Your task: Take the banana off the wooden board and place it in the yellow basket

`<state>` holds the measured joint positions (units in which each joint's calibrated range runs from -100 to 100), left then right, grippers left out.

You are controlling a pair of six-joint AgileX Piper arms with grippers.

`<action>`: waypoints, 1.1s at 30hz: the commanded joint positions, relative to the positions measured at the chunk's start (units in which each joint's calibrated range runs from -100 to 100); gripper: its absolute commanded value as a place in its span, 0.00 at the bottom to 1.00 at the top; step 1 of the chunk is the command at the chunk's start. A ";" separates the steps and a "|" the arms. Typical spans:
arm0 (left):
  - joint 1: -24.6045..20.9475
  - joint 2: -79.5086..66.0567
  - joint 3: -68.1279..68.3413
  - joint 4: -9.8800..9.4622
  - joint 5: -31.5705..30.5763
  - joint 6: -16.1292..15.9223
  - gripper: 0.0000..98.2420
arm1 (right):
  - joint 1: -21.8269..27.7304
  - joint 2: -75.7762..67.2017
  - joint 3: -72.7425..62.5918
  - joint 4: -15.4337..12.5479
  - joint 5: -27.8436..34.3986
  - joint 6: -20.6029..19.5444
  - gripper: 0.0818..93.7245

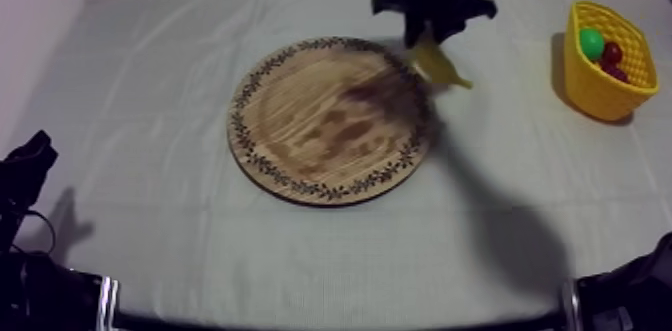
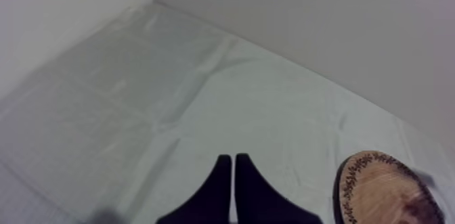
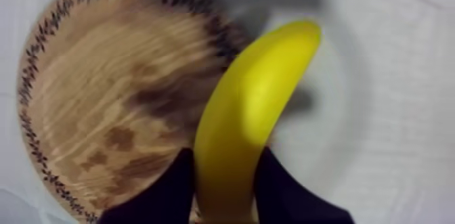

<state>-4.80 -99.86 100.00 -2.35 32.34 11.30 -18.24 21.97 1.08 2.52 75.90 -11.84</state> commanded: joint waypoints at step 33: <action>-0.01 0.04 0.00 -0.02 0.00 0.01 0.00 | 29.82 -14.19 4.87 2.80 -3.83 4.74 0.34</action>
<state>-4.80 -99.86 100.00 -2.35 32.34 11.30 11.52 7.60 5.80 5.09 72.34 -6.82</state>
